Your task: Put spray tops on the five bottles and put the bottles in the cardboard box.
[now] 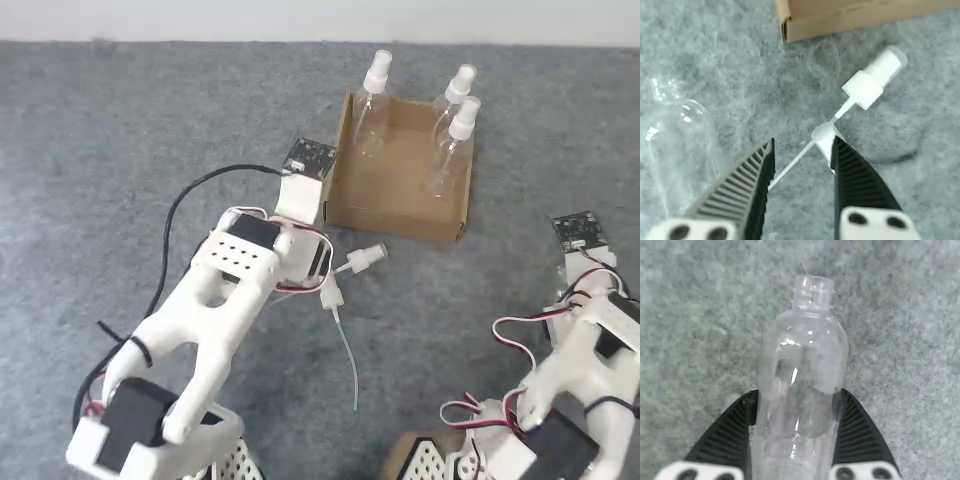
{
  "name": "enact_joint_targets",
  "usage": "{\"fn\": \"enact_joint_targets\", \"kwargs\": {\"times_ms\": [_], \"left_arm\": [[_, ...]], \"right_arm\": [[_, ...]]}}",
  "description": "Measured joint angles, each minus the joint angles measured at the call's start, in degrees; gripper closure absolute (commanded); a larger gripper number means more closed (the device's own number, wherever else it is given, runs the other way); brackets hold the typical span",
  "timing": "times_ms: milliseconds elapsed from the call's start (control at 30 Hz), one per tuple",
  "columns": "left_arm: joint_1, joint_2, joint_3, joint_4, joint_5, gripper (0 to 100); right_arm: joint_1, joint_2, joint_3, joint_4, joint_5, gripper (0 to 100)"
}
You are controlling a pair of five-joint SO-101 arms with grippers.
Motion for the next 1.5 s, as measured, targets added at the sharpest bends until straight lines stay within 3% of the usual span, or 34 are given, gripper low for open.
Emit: {"fn": "enact_joint_targets", "kwargs": {"times_ms": [333,500,700,1033,1267,1500], "left_arm": [[4.40,0.18,1.41,-0.88,2.02,78],[4.84,6.59,1.41,-0.88,2.02,78],[4.92,15.12,-0.53,-0.88,1.85,91],[4.48,13.80,-1.41,-0.53,-2.99,94],[-0.79,9.76,-1.14,1.93,-6.95,94],[-2.64,3.52,7.65,1.32,-11.78,93]], "right_arm": [[0.00,0.00,0.00,0.00,0.00,98.6],[0.00,0.00,0.00,0.00,0.00,98.6],[0.00,0.00,0.00,0.00,0.00,98.6],[0.88,0.00,0.00,-0.09,0.00,98.5],[0.88,0.00,0.00,-0.09,0.00,98.3],[0.88,0.00,0.00,-0.09,0.00,98.3]]}}
